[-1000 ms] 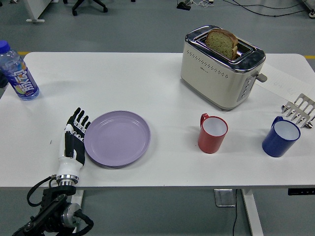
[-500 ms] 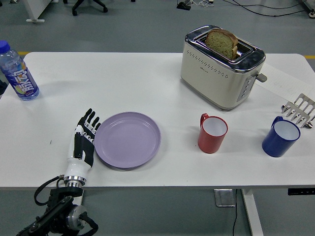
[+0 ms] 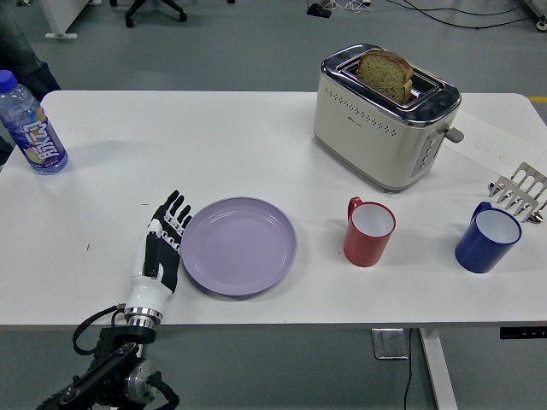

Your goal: Push plate across desktop

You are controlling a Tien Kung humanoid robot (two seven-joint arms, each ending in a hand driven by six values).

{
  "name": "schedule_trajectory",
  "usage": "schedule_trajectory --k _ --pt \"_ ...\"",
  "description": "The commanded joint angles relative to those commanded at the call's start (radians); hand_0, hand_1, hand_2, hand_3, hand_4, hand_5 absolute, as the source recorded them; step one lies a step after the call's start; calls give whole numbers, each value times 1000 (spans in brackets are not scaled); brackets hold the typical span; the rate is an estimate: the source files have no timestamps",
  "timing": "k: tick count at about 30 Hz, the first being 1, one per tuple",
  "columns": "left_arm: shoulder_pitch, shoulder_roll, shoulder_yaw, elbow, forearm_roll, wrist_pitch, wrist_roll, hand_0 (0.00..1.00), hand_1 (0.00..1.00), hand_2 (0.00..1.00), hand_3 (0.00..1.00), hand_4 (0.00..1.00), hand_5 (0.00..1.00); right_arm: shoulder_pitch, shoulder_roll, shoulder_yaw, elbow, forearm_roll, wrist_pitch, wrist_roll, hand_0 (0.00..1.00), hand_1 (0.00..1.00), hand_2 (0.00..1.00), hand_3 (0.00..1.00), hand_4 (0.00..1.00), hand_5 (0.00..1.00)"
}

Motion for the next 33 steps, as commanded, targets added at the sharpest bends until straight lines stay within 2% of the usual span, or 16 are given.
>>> schedule_trajectory --k 33 --pt "-54 18 130 -8 -46 -31 0 936 947 983 940 481 998 3 -1 1 0 0 0 1 601 544 649 612 141 351"
